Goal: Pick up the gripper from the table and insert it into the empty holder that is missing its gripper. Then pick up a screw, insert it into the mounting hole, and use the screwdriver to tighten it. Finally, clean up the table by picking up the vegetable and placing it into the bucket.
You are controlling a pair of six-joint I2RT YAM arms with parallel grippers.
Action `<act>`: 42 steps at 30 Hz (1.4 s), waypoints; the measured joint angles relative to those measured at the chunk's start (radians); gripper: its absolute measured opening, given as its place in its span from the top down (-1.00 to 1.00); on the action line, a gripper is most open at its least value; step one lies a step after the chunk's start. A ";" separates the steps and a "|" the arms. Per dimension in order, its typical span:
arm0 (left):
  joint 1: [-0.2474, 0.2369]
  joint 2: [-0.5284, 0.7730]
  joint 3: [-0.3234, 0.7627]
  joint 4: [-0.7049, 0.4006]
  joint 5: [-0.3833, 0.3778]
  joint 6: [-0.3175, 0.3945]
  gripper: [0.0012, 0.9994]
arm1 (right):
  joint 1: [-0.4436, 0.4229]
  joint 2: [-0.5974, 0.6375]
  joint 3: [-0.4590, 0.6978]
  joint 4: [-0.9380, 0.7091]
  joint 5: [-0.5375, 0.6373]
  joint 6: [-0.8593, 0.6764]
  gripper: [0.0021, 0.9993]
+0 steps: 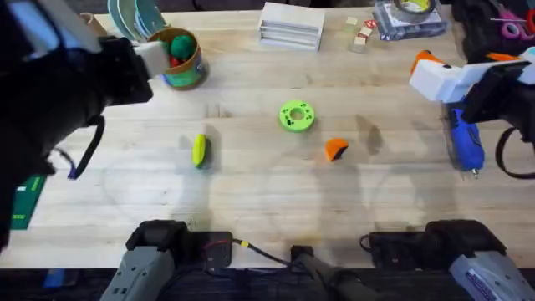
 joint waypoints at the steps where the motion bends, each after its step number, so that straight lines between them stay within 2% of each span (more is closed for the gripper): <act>1: 0.000 -0.020 0.000 0.005 0.002 0.005 0.87 | 0.000 0.000 0.000 0.000 0.000 0.000 -0.98; 2: 0.000 -0.035 0.000 0.011 0.003 0.009 0.64 | 0.000 0.000 0.000 0.000 0.000 0.000 -0.98; 5: 0.000 -0.075 0.000 0.041 0.012 0.007 -0.31 | 0.000 0.000 0.000 0.000 0.000 0.000 -0.98; 6: 0.000 -0.100 0.000 0.079 0.020 0.001 -0.96 | 0.000 0.000 0.000 0.000 0.000 0.000 -0.98; 10: 0.000 -0.107 0.000 0.104 0.052 -0.047 -0.99 | 0.000 0.000 0.000 0.000 0.000 0.000 -0.98; 11: 0.000 -0.107 0.000 0.108 0.067 -0.078 -0.99 | 0.000 0.000 0.000 0.000 0.000 0.000 -0.98; 12: 0.000 -0.107 0.000 0.112 0.094 -0.191 -0.99 | 0.000 0.000 0.000 0.000 0.000 0.000 -0.99; 14: 0.000 -0.107 0.000 0.111 0.102 -0.245 -0.99 | 0.000 0.000 0.000 0.000 0.000 0.000 -0.98; 18: 0.000 -0.107 0.000 0.054 0.110 -0.323 -0.99 | 0.000 0.000 0.000 -0.001 0.000 0.000 -0.98; 20: 0.000 -0.107 0.000 0.054 0.088 -0.334 -0.99 | 0.000 0.000 0.000 0.000 0.000 0.000 -0.98; 22: 0.000 -0.107 0.000 0.054 0.051 -0.341 -0.99 | 0.000 0.000 0.000 0.000 0.000 0.000 -0.98; 23: 0.000 -0.107 0.000 0.054 -0.009 -0.345 -0.99 | 0.000 0.000 0.000 0.000 0.000 0.000 -0.98; 29: 0.000 -0.107 0.000 0.059 -0.113 -0.346 -0.99 | 0.000 0.000 0.000 0.000 0.000 0.000 -0.99; 37: 0.000 -0.110 0.000 0.114 -0.156 -0.217 -0.99 | 0.000 0.000 0.000 -0.001 0.000 0.000 -0.99; 42: 0.000 -0.155 -0.005 0.132 -0.162 -0.183 -0.99 | 0.000 0.000 0.000 0.000 0.000 0.000 -0.99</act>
